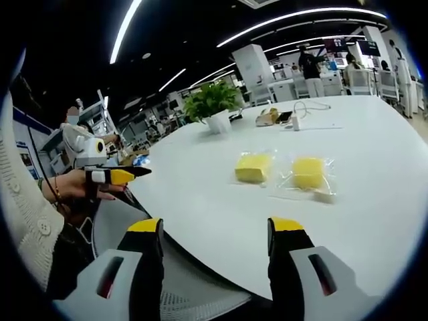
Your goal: Compare the silicone blocks by pressing each to a similar depth, holding the contact briefly, and releasing to observe deformation and rebound differences across the visible hardness samples.
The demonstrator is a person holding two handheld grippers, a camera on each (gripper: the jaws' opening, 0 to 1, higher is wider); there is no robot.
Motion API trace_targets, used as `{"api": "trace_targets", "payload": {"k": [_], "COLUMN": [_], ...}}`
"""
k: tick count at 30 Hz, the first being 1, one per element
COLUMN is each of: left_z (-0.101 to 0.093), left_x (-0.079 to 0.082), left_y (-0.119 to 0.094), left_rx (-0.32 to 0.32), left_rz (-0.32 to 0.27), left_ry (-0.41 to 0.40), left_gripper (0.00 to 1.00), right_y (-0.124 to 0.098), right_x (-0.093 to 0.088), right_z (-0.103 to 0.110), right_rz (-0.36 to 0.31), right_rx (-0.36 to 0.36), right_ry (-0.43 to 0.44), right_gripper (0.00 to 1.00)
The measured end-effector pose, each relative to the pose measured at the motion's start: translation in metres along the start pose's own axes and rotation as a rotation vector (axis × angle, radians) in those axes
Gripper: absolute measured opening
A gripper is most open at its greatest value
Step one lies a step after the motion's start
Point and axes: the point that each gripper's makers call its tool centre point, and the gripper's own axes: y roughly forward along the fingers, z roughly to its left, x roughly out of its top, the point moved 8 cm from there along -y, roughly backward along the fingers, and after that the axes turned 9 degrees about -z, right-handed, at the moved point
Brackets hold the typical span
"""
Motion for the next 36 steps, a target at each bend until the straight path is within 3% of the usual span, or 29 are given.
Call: {"api": "trace_targets", "payload": {"k": [20, 27, 36], "left_z": [-0.003, 0.005, 0.018], "left_x": [-0.004, 0.008, 0.022], "left_y": [0.008, 0.026, 0.065], "left_rx": [-0.021, -0.028, -0.057], "left_rz": [0.046, 0.054, 0.076], "left_ry": [0.003, 0.011, 0.021], "left_gripper": [0.69, 0.70, 0.70], "right_y": [0.002, 0.004, 0.012], "right_x": [0.001, 0.004, 0.005], "right_z": [-0.002, -0.009, -0.019], "right_rz": [-0.016, -0.016, -0.004], "right_rx": [-0.003, -0.011, -0.019], "right_ry": [0.000, 0.008, 0.028], "right_gripper": [0.59, 0.58, 0.58]}}
